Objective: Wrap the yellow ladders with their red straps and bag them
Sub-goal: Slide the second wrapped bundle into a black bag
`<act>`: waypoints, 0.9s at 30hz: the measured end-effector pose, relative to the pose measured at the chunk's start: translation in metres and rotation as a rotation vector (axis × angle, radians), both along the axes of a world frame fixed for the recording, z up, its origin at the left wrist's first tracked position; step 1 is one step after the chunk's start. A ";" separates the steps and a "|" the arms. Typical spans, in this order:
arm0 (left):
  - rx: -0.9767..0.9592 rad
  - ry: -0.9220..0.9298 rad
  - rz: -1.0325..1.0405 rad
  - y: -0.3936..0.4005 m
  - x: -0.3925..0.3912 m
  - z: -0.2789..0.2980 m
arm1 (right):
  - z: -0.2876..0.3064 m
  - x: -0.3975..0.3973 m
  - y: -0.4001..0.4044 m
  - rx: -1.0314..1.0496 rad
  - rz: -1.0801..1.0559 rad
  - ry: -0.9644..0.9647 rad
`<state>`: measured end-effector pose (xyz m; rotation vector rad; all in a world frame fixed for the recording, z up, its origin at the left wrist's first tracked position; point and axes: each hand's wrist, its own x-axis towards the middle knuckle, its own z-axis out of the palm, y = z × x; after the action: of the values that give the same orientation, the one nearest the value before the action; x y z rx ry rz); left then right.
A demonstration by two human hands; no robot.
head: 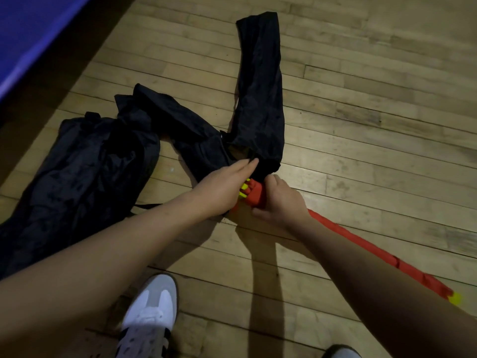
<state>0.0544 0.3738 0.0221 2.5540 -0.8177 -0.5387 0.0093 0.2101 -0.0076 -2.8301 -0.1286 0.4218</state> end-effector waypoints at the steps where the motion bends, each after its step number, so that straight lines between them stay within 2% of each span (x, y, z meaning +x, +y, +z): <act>1: -0.030 0.021 0.003 -0.003 -0.002 0.000 | -0.003 0.002 0.002 0.011 -0.015 -0.009; 6: -0.176 0.180 0.091 -0.019 0.001 -0.002 | -0.017 0.024 0.009 0.107 -0.121 -0.049; 9: -0.166 0.199 0.207 -0.019 0.016 -0.010 | -0.026 0.028 0.012 0.073 -0.170 -0.077; 13: -0.162 0.254 0.233 -0.026 0.024 -0.021 | -0.037 0.025 0.009 0.011 -0.111 -0.088; 18: -0.138 0.265 0.214 -0.039 0.017 -0.027 | -0.036 0.004 -0.014 -0.071 -0.050 -0.094; 24: -0.071 0.273 0.149 -0.067 -0.001 -0.029 | -0.036 -0.036 -0.056 -0.192 -0.122 0.032; 27: -0.049 0.257 0.111 -0.077 -0.010 -0.031 | -0.036 -0.047 -0.067 -0.209 -0.128 0.032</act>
<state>0.0439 0.2970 -0.0092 2.4034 -0.5874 -0.7800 -0.0382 0.1434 -0.0432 -3.0117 0.1090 0.4763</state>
